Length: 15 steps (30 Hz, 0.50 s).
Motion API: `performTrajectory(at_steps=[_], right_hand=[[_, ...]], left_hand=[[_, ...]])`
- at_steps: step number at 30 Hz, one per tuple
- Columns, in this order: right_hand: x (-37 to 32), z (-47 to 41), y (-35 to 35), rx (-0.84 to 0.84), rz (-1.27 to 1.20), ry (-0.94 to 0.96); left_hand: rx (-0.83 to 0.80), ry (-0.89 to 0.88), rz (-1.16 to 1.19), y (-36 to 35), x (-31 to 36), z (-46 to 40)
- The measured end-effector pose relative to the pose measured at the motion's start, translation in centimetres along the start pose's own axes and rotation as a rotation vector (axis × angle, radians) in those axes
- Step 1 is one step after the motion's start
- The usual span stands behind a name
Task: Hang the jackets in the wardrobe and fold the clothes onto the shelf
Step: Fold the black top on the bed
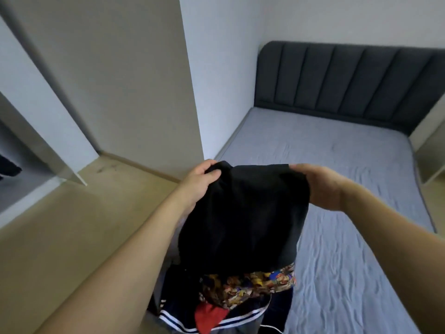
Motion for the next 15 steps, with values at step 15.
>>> performTrajectory(at_steps=[15], right_hand=[[-5.6, 19.2, 12.5, 0.227, -0.169, 0.440]], left_hand=[[0.287, -0.221, -0.994, -19.0, 7.1, 8.4]])
Point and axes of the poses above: each hand's wrist, its own z-axis away from the middle knuckle, its own y-axis out of the back of the hand, x = y × z, the point moved 5 cm from there along -z, towards the middle knuckle, and after that the axes turned 8 degrees about z, right-handed, at the moved point
